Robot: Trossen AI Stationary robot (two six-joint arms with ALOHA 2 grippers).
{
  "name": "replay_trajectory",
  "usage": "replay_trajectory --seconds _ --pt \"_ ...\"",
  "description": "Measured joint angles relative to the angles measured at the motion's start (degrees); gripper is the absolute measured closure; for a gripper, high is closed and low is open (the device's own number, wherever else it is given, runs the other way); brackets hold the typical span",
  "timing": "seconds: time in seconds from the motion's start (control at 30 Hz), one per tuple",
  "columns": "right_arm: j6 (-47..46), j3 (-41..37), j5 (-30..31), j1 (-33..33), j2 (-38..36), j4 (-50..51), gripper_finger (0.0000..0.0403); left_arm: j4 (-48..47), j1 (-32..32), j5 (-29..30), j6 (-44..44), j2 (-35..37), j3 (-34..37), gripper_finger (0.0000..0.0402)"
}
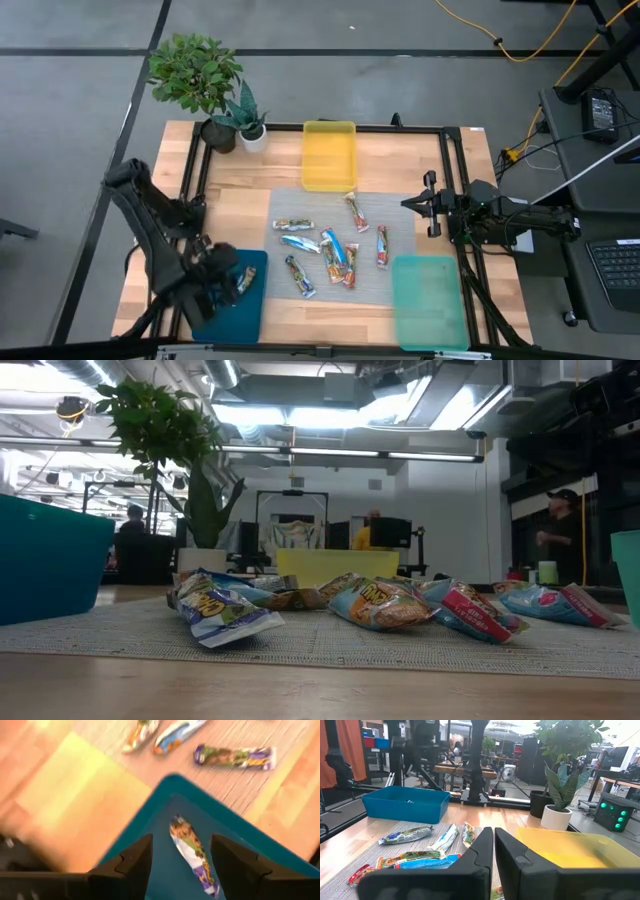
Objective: Pick and place Granola Bars by type
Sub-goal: Put the top yellow granola bar into the yellow bin
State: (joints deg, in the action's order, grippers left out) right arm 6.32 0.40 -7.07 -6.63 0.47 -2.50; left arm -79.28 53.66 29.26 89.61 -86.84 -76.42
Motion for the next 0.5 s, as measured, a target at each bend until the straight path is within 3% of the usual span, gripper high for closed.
replay_trajectory --seconds 0.27,0.5 --pt "0.00 0.01 -0.02 0.01 0.00 0.00 0.0381 3.87 -14.14 -1.03 -29.28 9.95 -0.02 0.0216" --pt "-0.01 0.00 -0.01 0.00 0.00 -0.02 0.0381 11.09 -31.42 -9.90 -50.88 11.79 -0.02 0.0213"
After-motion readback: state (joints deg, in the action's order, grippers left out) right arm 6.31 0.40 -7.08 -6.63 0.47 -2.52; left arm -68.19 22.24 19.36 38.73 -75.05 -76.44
